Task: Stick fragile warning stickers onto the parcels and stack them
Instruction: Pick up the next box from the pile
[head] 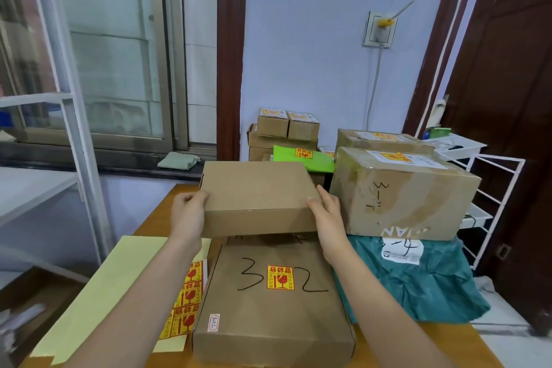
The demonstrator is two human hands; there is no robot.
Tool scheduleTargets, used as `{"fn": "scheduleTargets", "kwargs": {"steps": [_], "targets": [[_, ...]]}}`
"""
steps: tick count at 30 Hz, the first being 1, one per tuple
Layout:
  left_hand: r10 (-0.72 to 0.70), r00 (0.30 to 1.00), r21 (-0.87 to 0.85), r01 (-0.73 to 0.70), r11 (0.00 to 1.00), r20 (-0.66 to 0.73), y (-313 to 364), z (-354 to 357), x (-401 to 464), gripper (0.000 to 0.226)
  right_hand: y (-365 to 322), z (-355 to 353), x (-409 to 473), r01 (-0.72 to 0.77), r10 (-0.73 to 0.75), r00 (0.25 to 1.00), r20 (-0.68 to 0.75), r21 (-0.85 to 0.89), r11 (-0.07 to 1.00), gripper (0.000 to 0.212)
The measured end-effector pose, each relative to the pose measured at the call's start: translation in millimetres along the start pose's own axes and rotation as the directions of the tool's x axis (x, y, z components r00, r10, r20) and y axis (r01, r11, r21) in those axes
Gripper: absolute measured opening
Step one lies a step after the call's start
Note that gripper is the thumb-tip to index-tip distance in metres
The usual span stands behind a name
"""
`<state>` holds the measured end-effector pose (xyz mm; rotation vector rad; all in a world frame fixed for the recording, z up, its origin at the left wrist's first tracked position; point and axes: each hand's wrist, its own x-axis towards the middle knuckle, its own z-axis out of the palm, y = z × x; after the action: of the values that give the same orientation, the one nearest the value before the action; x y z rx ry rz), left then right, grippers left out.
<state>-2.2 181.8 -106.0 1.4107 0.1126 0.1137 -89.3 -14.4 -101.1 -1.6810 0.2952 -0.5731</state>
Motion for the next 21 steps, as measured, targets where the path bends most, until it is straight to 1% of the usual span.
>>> {"fn": "scheduleTargets", "kwargs": {"steps": [6, 14, 18, 21], "targets": [[-0.012, 1.0, 0.008, 0.012, 1.0, -0.003, -10.1, -9.4, -9.2, 0.02, 7.5, -5.4, -14.4, -0.004, 0.004, 1.0, -0.003, -0.003, 1.0, 0.048], [0.003, 0.999, 0.039, -0.004, 0.999, 0.035, -16.5, -26.6, -34.5, 0.022, 14.5, -22.2, -51.6, 0.011, -0.01, 1.0, 0.018, -0.054, 0.998, 0.045], [-0.003, 0.998, 0.087, -0.002, 0.996, 0.059, -16.9, -35.0, -51.6, 0.024, 20.5, -32.6, -73.2, 0.02, -0.02, 1.0, 0.003, -0.07, 0.997, 0.039], [-0.005, 0.997, 0.119, -0.003, 0.993, 0.072, -19.7, -41.1, -65.6, 0.026, 26.8, -41.2, -88.1, 0.021, -0.022, 0.999, -0.024, -0.043, 0.999, 0.031]]}}
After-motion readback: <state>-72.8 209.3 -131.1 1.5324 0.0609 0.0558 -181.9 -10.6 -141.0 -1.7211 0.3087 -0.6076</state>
